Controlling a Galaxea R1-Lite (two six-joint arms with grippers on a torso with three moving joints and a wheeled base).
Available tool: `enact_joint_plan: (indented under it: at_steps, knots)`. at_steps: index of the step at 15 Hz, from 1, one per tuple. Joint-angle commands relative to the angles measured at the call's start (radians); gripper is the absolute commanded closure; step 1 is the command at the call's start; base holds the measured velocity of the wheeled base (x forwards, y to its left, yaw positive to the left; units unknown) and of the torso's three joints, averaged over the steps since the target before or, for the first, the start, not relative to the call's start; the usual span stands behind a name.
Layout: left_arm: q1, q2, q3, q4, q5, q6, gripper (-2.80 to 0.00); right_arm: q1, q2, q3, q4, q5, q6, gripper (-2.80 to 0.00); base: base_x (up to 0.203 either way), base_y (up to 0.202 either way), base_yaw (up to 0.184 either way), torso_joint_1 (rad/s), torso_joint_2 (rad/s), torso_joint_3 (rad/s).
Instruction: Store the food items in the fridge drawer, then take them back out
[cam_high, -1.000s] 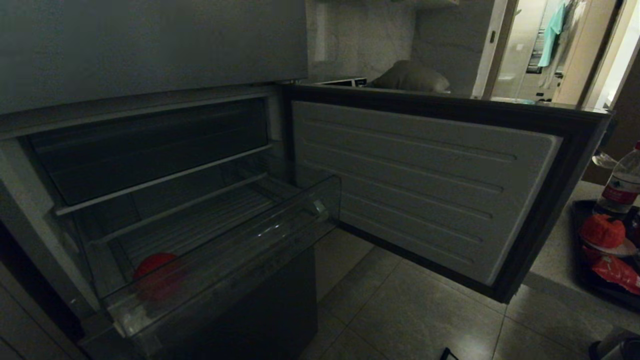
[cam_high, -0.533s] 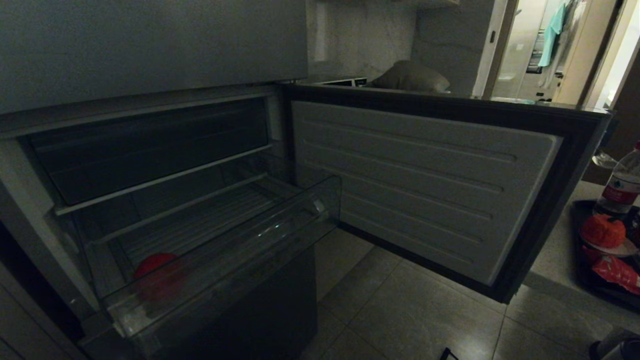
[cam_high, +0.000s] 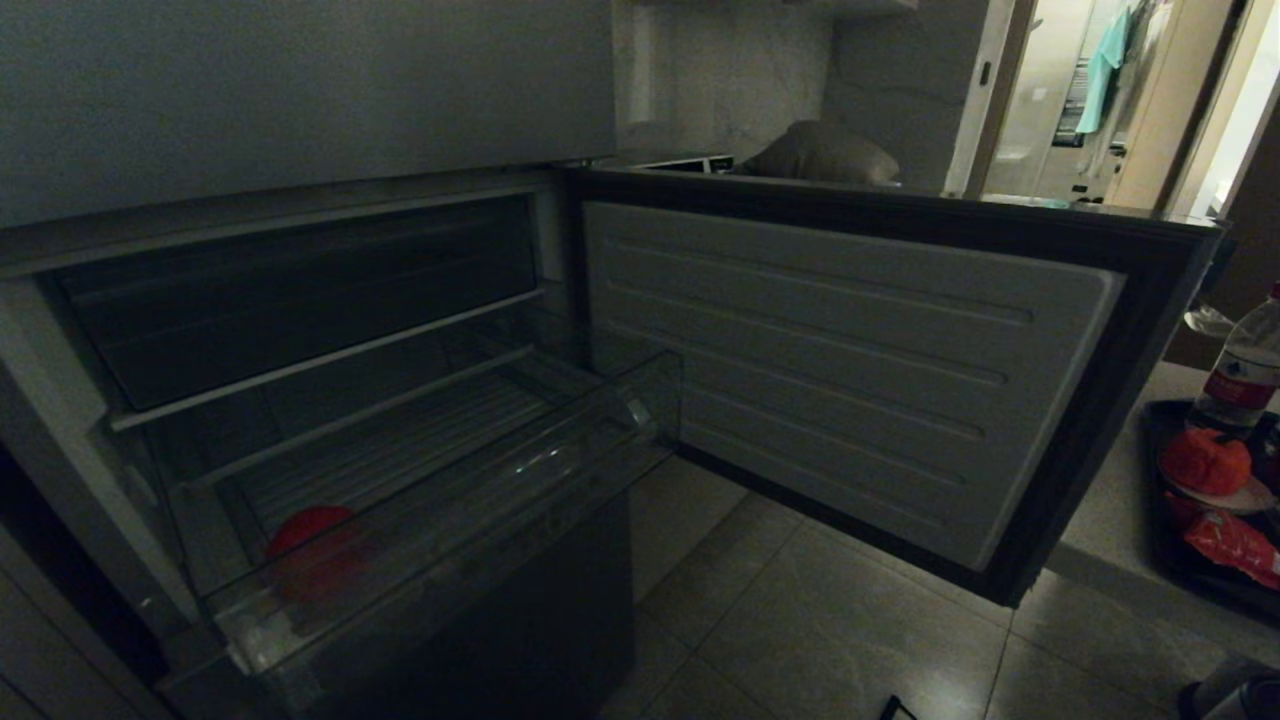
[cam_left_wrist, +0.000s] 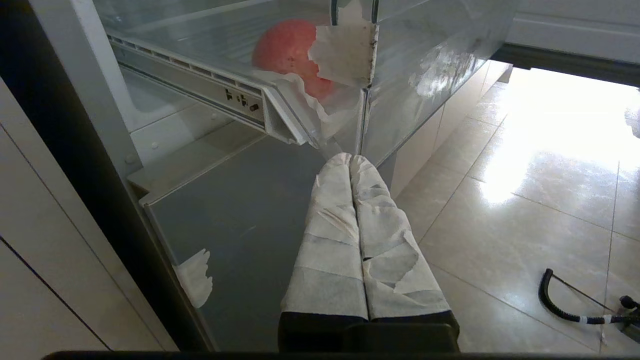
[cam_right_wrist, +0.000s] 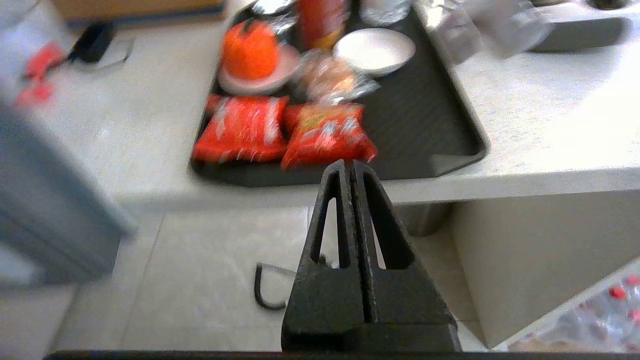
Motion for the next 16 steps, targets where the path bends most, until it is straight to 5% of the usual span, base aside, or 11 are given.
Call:
enact_joint_plan:
  at_steps: [1, 7, 11, 16]
  knots:
    - [0.000, 0.000, 0.000, 0.000, 0.000, 0.000, 0.00, -0.065, 0.100, -0.028, -0.043, -0.003, 0.038, 0.00, 0.000, 0.000, 0.000, 0.000, 0.00, 0.000]
    - [0.000, 0.000, 0.000, 0.000, 0.000, 0.000, 0.00, -0.152, 0.480, -0.186, -0.139, 0.021, 0.134, 0.00, 0.000, 0.000, 0.000, 0.000, 0.00, 0.000]
    - [0.000, 0.000, 0.000, 0.000, 0.000, 0.000, 0.00, -0.158, 0.687, -0.276, -0.173, 0.127, 0.104, 0.00, 0.000, 0.000, 0.000, 0.000, 0.00, 0.000]
    - [0.000, 0.000, 0.000, 0.000, 0.000, 0.000, 0.00, -0.169, 0.769, -0.327, -0.178, 0.159, 0.094, 0.00, 0.000, 0.000, 0.000, 0.000, 0.00, 0.000]
